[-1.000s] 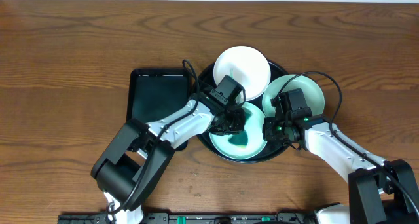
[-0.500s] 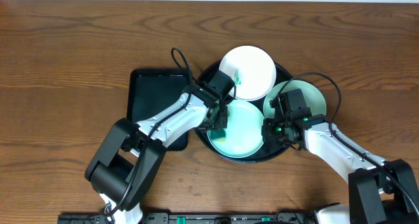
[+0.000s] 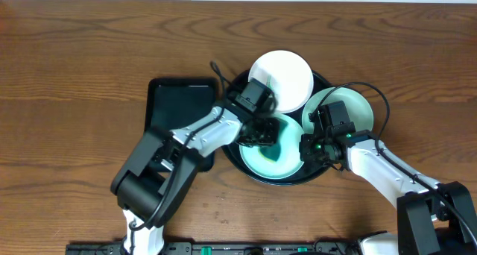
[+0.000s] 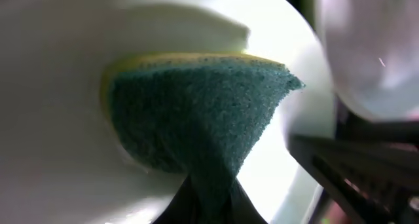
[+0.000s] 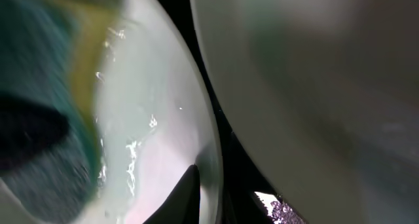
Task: Clean dirty plates on tray and stack at the side
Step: 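Scrub the lower pale green plate with the sponge in left gripper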
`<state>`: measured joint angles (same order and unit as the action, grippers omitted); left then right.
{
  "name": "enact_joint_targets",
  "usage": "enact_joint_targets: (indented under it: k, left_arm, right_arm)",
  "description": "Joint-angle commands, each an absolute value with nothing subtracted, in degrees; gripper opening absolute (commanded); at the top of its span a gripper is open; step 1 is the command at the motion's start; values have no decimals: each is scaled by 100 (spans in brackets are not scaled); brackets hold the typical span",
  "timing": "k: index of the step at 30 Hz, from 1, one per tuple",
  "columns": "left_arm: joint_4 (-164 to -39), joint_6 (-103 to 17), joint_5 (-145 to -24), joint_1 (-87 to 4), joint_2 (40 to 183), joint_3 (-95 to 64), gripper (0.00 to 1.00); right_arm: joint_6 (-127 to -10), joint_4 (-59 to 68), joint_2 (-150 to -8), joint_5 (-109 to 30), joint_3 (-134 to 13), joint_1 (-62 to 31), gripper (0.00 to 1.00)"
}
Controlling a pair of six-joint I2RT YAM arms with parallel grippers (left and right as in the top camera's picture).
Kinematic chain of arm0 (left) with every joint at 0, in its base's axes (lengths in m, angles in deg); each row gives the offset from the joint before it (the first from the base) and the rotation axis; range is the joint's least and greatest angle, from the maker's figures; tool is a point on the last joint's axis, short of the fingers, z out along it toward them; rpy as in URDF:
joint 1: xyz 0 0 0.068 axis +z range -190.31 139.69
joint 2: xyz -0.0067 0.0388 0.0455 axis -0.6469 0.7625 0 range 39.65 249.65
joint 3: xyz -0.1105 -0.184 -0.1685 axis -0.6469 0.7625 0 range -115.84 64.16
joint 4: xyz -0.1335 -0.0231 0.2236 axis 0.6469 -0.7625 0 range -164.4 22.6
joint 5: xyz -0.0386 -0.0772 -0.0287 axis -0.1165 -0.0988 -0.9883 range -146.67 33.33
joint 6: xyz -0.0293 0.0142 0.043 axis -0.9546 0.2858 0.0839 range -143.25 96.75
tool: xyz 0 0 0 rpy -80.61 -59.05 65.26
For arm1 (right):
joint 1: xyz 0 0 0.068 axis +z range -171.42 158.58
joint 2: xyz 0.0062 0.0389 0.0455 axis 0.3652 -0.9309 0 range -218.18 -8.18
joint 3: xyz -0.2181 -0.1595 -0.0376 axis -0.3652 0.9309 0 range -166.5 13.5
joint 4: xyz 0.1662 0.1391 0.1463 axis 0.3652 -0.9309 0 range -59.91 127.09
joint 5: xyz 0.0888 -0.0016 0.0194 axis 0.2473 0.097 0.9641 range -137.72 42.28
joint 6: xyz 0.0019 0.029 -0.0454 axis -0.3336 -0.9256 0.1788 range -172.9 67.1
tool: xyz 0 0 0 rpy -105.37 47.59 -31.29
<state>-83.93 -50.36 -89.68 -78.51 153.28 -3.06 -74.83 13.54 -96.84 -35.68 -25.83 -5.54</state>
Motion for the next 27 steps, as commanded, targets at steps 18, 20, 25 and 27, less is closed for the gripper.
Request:
enact_joint_targets:
  k: [18,20,25,27]
  left_arm:
    - [-9790,-5397,-6973,-8165,15420,-262,7]
    - [-10227,-5395,-5996,-8111,15273,-262,7]
    - [-10559,-5283,-4953,-8019,14967,-262,7]
    - [-10662,-5227,-4483,-8010,14886,-262,7]
  right_arm:
    - [-7516,1260,-9829,-3800,-2485,-519,11]
    - [-7518,1264,-9829,-3800,-2485,-519,11]
    - [-7518,1264,-9829,-3802,-2485,-519,11]
    - [-7518,1264,-9829,-3800,-2485,-519,11]
